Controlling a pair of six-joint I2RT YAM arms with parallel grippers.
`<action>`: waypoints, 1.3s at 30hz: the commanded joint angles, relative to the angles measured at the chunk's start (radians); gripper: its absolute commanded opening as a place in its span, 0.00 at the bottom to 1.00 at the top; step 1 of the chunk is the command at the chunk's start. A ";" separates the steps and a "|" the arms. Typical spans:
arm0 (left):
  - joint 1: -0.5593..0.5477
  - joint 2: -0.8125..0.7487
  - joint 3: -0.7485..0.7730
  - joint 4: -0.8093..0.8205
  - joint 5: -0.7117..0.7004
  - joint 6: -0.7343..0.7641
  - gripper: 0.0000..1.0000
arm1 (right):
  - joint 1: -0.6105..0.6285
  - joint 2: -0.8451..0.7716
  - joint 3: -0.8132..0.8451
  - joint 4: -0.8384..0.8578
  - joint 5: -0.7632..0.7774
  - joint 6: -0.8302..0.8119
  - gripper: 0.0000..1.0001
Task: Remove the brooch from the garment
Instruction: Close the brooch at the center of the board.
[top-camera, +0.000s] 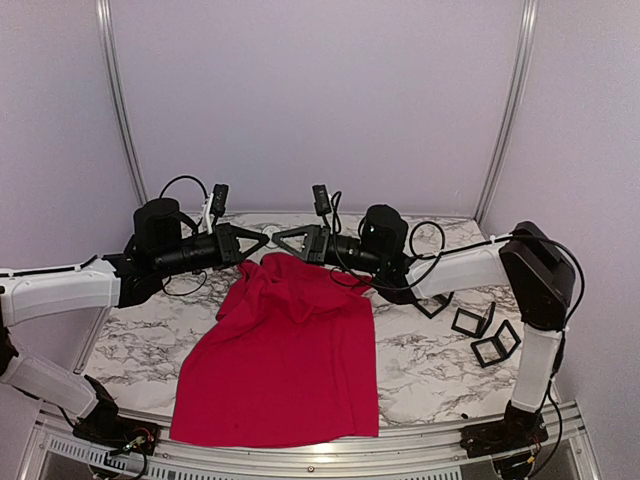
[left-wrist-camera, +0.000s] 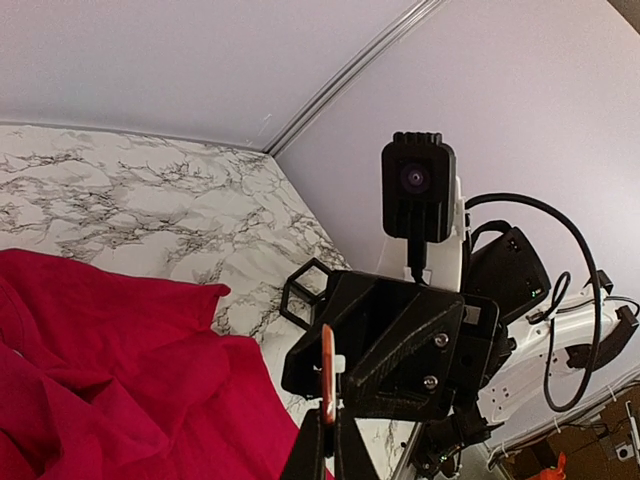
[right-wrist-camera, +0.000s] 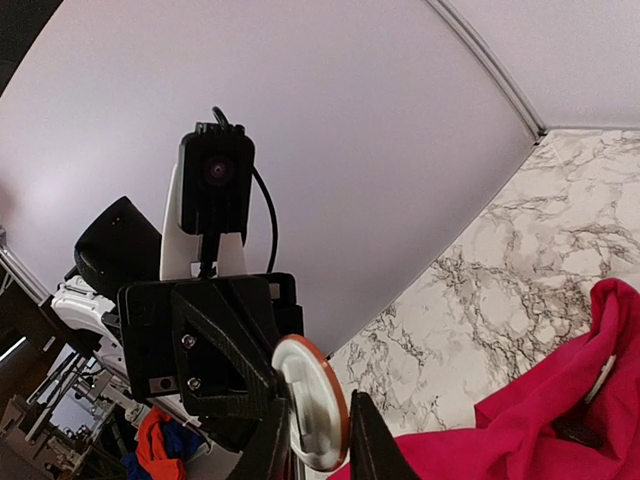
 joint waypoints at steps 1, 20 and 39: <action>0.001 -0.008 -0.009 0.028 -0.010 0.011 0.00 | -0.005 -0.046 0.000 -0.012 0.004 -0.023 0.23; -0.066 -0.017 0.171 -0.235 -0.303 0.652 0.00 | -0.054 -0.217 -0.024 -0.172 0.038 -0.123 0.93; -0.345 0.102 0.255 -0.187 -0.831 1.272 0.00 | -0.152 -0.440 -0.120 -0.541 0.101 -0.056 0.98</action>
